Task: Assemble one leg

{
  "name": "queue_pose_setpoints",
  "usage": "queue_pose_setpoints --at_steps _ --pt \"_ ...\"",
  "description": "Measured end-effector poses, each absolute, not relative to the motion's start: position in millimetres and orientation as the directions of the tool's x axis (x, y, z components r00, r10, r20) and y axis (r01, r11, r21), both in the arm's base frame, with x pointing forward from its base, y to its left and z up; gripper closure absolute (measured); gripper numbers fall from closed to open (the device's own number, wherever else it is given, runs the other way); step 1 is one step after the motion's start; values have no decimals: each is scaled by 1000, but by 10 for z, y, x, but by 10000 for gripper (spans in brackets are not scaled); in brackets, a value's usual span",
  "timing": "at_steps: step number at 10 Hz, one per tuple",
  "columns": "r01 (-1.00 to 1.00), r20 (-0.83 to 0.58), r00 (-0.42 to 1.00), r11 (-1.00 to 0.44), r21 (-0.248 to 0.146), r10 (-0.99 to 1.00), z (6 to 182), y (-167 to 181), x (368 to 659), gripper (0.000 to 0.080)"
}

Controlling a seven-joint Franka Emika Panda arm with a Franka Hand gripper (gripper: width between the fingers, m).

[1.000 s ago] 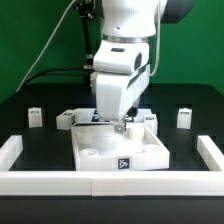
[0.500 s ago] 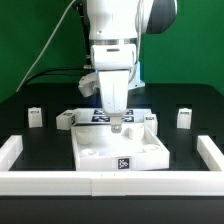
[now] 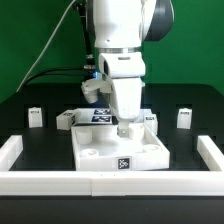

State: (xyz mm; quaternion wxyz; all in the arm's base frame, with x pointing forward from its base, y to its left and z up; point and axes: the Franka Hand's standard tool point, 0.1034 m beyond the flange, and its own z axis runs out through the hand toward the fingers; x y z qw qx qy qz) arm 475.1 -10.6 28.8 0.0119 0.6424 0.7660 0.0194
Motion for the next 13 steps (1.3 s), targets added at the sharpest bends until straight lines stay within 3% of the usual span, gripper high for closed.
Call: queue_pose_setpoints --at_steps 6,13 --pt "985 7 -169 169 39 986 291 -131 4608 150" --pt "988 27 -156 156 -12 987 59 -137 4397 150"
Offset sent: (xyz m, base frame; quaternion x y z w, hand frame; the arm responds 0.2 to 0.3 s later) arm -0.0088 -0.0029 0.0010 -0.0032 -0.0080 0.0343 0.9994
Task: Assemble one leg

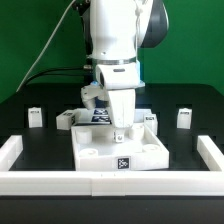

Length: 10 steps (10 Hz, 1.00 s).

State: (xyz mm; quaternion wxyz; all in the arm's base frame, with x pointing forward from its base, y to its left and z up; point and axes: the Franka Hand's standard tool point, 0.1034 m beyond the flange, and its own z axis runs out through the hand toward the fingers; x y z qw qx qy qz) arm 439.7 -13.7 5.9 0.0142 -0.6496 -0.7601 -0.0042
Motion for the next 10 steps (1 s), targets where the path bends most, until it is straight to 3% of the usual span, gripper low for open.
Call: queue_pose_setpoints --at_steps 2,4,5,6,7,10 --pt "988 27 -153 153 -12 988 60 -141 4400 150" --pt "988 27 -152 153 -13 988 59 -144 4398 395" --pt "988 27 -152 153 -13 988 58 -145 4397 395" --pt "988 27 -152 153 -13 988 58 -145 4397 596" --pt "988 27 -152 152 -13 988 57 -146 4396 726" --pt "988 27 -152 152 -13 988 57 -148 4395 742"
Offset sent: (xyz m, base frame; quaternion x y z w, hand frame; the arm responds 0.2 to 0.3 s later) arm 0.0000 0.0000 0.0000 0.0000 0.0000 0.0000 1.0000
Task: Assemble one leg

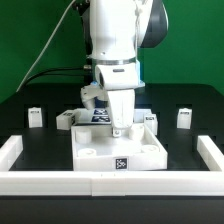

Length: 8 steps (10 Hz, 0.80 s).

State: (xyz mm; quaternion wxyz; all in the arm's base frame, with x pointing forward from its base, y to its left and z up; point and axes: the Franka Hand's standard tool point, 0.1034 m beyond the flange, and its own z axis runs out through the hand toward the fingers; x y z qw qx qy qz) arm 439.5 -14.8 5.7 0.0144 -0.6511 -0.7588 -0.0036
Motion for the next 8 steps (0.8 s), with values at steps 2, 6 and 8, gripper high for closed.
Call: queue_pose_setpoints --at_steps 2,6,8 --pt "988 27 -152 152 -13 988 57 -148 4395 742" --pt "998 30 -56 56 -10 998 58 41 4444 742" --pt "999 35 -33 33 3 999 60 218 4603 741"
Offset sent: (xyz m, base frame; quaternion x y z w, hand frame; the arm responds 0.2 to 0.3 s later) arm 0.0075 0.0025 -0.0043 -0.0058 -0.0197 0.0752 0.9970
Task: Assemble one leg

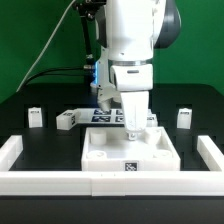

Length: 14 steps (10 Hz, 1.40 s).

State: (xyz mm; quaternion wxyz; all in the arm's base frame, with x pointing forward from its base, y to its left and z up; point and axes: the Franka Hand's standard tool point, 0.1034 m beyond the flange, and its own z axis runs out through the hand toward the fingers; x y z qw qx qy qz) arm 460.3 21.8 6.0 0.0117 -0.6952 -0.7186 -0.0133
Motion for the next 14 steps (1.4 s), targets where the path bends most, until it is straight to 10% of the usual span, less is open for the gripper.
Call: queue_pose_setpoints --at_steps 10,12,14 --pt "1000 43 -7 7 5 999 63 807 4940 741" --pt "1000 43 -6 6 4 999 57 805 4935 640" --pt "1000 43 -6 6 3 999 54 803 4933 276"
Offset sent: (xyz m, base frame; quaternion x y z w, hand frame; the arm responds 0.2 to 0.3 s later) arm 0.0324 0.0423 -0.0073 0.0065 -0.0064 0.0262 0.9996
